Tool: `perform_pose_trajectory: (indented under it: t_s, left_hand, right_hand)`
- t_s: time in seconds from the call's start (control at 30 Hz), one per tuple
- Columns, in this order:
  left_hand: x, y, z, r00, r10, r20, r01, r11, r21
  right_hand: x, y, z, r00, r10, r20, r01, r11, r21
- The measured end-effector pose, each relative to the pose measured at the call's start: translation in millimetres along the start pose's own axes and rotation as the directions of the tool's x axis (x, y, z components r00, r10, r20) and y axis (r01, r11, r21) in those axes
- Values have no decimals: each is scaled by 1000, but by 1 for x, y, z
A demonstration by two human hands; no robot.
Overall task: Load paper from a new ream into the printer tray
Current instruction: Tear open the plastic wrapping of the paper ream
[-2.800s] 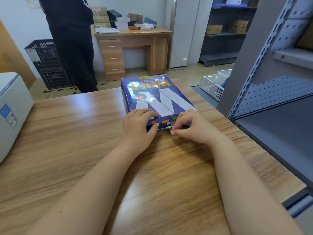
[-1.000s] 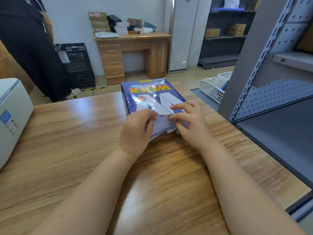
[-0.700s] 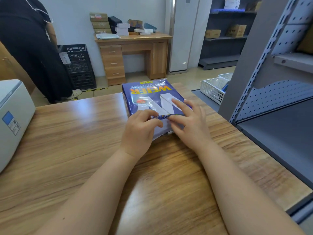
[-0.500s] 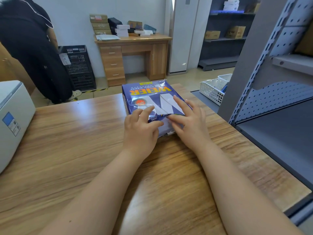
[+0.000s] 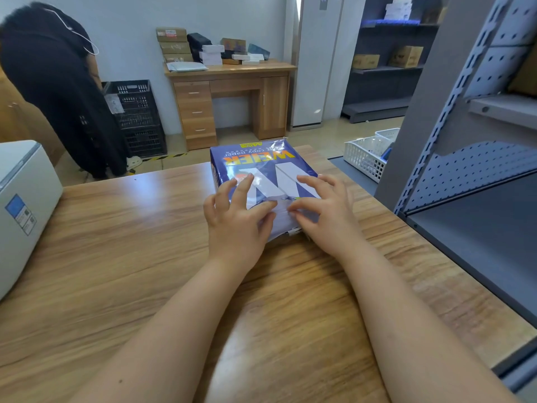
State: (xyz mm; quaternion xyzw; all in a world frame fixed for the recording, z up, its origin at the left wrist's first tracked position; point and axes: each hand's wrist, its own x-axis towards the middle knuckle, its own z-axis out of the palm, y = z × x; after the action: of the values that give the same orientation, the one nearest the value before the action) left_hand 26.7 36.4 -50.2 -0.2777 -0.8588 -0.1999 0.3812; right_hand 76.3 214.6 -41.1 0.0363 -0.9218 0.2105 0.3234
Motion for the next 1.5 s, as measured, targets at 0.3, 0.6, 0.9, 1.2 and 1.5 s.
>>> perform_pose_trajectory:
  t_s: [0.3,0.6,0.9,1.2,1.5]
  left_hand:
    - [2,-1,2,998,-62,-7,61,996,-63]
    - [7,-4,3,997,-76,-34,72,992,-106]
    - [6,-6,3,998,-60,-6,59,991,-118]
    - [6,-6,1,999,-48,9,49,993,-104]
    - [5,-5,1,999,-19,-25,16,993,-115]
  right_hand:
    - [6,-1,5,997,71,6,-72,997,30]
    - [8,0,6,998,61,-25,-59,995,76]
    - [10,3,13,994,53,-93,-42,993,113]
    - [9,4,18,992,38,-124,-24,993,112]
    - [8,4,15,995,-23,-96,34,994,106]
